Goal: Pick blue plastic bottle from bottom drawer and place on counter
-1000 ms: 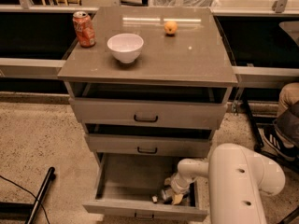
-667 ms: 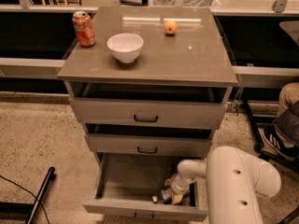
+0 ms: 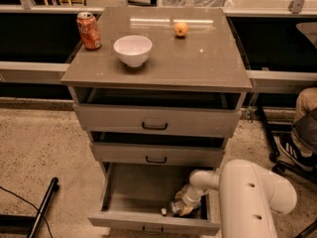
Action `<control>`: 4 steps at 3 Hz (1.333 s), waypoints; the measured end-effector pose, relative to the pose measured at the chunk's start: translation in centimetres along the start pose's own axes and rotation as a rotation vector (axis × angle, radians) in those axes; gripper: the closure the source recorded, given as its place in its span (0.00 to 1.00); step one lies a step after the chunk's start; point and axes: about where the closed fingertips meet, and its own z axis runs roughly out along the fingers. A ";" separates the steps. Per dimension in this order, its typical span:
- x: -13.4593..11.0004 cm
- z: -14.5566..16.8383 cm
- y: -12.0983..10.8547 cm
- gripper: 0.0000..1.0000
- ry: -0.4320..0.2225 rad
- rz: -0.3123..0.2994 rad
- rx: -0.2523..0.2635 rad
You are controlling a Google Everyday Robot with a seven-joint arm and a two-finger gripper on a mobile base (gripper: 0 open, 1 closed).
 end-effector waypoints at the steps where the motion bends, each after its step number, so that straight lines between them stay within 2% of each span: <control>1: -0.4 -0.6 -0.2 0.85 -0.021 0.012 0.017; 2: -1.8 -3.9 -0.9 1.00 -0.117 0.048 0.075; 3: -4.1 -11.2 -1.5 1.00 -0.224 0.107 0.189; 4: -7.0 -20.3 -0.3 1.00 -0.266 0.099 0.295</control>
Offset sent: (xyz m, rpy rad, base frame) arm 0.0206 -0.0030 0.0982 0.2790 -0.0608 -0.1701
